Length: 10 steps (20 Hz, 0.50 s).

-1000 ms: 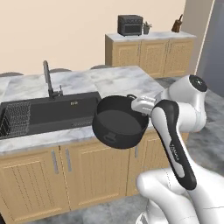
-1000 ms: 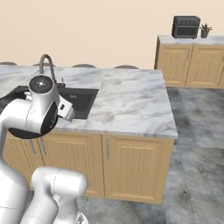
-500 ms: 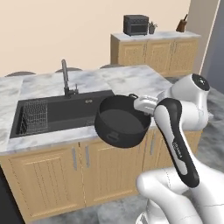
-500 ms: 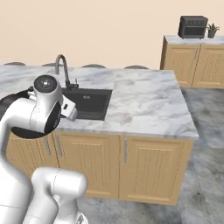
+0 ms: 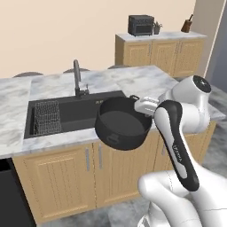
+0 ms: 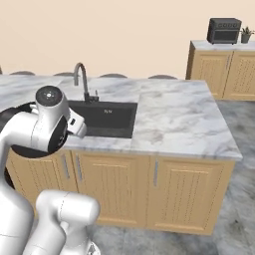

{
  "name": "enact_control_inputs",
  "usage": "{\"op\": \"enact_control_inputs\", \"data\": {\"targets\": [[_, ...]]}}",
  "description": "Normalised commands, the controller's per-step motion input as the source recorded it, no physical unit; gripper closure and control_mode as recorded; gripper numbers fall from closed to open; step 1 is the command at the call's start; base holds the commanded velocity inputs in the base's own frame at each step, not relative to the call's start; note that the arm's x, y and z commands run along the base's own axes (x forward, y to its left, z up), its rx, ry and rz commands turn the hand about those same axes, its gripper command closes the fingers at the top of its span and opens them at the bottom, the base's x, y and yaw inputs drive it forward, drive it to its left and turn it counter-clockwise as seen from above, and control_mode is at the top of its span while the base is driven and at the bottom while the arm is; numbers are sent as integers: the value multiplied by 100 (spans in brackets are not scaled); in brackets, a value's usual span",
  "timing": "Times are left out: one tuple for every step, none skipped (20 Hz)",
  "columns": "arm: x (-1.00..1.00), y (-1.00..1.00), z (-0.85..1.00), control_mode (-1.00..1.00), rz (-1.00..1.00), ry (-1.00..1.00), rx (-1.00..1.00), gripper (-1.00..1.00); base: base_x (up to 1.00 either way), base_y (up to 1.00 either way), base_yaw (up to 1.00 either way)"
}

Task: Move the pot and pan from the stove into the sink.

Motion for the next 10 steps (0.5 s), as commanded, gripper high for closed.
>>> {"op": "enact_control_inputs", "data": {"targets": [[0,0,0,100,0,0,0,100,49,7,-2],[0,0,0,100,0,0,0,100,56,10,-3],[0,0,0,100,0,0,0,100,64,12,-5],[0,0,0,100,0,0,0,100,67,14,-6],[0,0,0,100,0,0,0,100,68,16,-7],[0,0,0,100,0,0,0,100,72,18,-7],[0,0,0,100,0,0,0,100,74,19,-8],[0,0,0,100,0,0,0,100,75,20,-8],[0,0,0,100,0,0,0,100,76,21,-8],[0,0,0,100,0,0,0,100,77,20,-8]]}}
